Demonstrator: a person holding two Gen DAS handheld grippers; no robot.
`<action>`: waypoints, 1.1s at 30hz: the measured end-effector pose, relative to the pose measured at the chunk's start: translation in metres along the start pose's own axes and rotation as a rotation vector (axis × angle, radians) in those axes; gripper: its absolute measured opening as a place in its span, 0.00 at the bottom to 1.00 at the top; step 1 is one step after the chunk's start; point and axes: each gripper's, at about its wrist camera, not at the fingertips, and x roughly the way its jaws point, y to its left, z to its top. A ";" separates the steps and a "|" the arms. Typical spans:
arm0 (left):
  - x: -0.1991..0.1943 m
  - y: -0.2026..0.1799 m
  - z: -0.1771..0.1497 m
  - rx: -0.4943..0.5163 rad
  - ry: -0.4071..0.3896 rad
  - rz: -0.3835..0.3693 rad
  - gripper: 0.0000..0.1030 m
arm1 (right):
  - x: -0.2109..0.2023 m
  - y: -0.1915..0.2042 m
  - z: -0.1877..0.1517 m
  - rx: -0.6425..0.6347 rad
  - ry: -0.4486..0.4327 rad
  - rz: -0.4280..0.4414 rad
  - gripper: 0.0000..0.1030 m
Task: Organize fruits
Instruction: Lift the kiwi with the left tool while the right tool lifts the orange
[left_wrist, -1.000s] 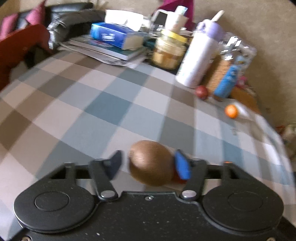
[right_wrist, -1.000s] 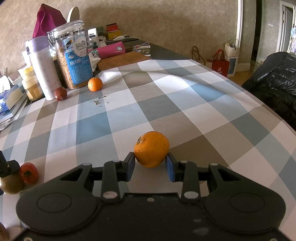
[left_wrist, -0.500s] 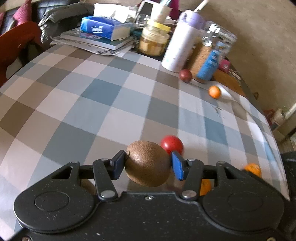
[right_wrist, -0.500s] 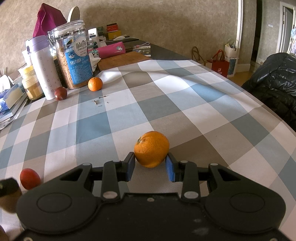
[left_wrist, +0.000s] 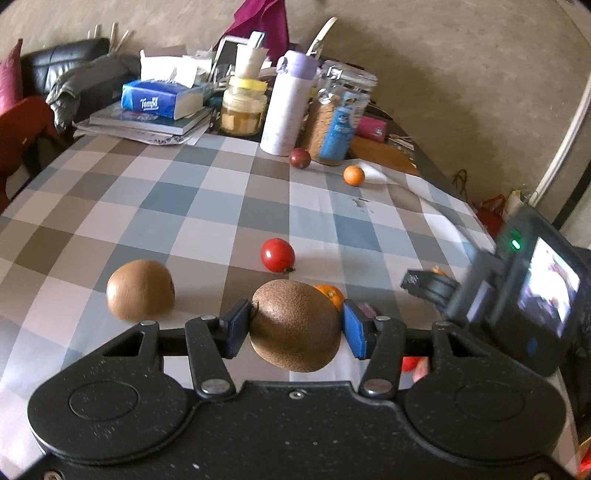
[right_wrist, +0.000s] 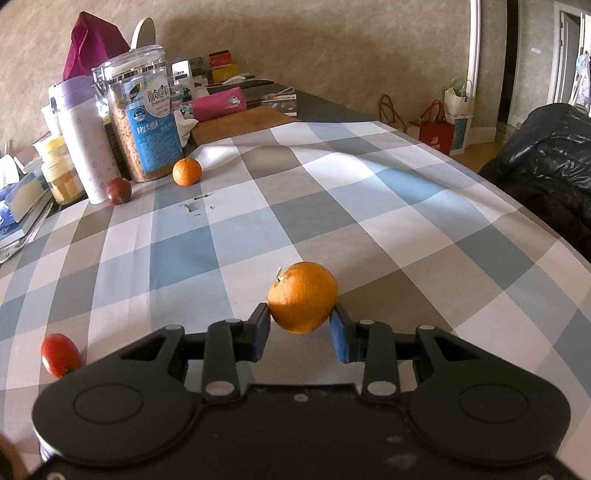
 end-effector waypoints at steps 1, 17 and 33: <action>-0.004 -0.001 -0.003 0.010 -0.007 0.003 0.56 | 0.000 0.000 0.000 0.000 -0.002 0.000 0.34; -0.033 0.008 -0.044 0.043 -0.037 0.029 0.56 | -0.017 0.003 -0.006 -0.058 -0.096 0.015 0.01; -0.038 0.028 -0.051 0.016 -0.047 0.040 0.56 | -0.029 -0.057 0.025 0.090 0.004 0.238 0.23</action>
